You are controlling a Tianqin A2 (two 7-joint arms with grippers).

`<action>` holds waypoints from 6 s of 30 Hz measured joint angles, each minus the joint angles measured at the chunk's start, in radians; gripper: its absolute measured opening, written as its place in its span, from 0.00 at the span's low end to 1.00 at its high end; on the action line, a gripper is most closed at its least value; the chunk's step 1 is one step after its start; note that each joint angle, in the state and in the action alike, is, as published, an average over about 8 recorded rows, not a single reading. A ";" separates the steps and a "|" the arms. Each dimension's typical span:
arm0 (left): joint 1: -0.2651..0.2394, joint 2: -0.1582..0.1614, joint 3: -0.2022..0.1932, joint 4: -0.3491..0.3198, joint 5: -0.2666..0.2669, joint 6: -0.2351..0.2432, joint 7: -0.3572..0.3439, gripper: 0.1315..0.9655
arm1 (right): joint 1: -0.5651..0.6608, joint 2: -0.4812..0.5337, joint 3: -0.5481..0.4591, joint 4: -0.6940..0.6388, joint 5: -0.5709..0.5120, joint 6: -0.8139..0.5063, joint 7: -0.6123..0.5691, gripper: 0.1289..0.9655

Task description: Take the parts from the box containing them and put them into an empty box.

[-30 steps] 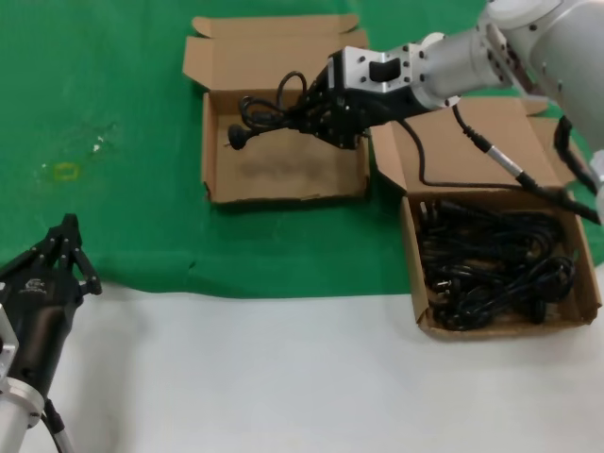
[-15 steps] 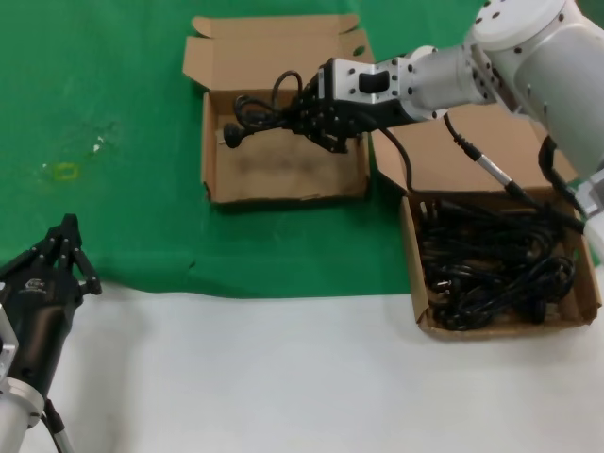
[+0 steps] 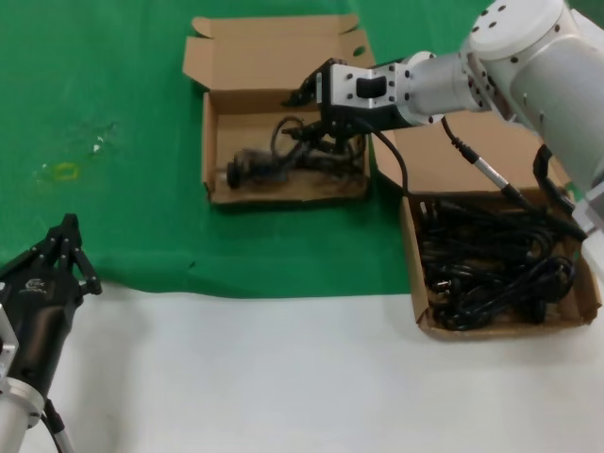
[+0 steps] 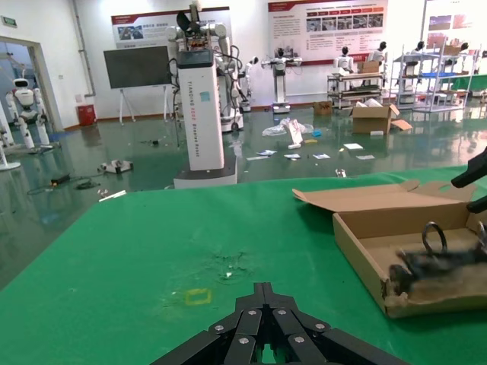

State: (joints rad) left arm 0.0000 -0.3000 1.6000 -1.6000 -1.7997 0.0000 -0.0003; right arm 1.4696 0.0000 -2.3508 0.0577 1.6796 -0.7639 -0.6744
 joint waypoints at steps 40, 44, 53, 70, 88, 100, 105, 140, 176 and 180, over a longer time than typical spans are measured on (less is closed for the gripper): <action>0.000 0.000 0.000 0.000 0.000 0.000 0.000 0.21 | -0.216 0.043 0.061 0.223 0.073 0.118 0.084 0.92; 0.000 0.000 0.000 0.000 0.000 0.000 0.000 0.31 | -0.295 0.060 0.105 0.305 0.076 0.158 0.120 0.93; 0.000 0.000 0.000 0.000 0.000 0.000 0.000 0.57 | -0.470 0.095 0.200 0.489 0.083 0.248 0.202 0.99; 0.000 0.000 0.000 0.000 0.000 0.000 0.000 0.87 | -0.801 0.163 0.383 0.839 0.095 0.420 0.360 1.00; 0.000 0.000 0.000 0.000 0.000 0.000 0.000 1.00 | -1.153 0.235 0.577 1.209 0.108 0.601 0.525 1.00; 0.000 0.000 0.000 0.000 0.000 0.000 0.000 1.00 | -1.378 0.281 0.700 1.446 0.117 0.716 0.631 1.00; 0.000 0.000 0.000 0.000 0.000 0.000 0.000 1.00 | -1.417 0.289 0.722 1.487 0.118 0.737 0.650 1.00; 0.000 0.000 0.000 0.000 0.000 0.000 0.000 1.00 | -1.420 0.290 0.724 1.491 0.119 0.739 0.651 1.00; 0.000 0.000 0.000 0.000 0.000 0.000 0.000 1.00 | -1.420 0.290 0.724 1.491 0.119 0.739 0.651 1.00; 0.000 0.000 0.000 0.000 0.000 0.000 0.000 1.00 | -1.420 0.290 0.724 1.491 0.119 0.739 0.651 1.00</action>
State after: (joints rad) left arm 0.0000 -0.3000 1.6000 -1.6000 -1.8000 0.0000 0.0000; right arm 0.0492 0.2899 -1.6271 1.5482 1.7982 -0.0253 -0.0232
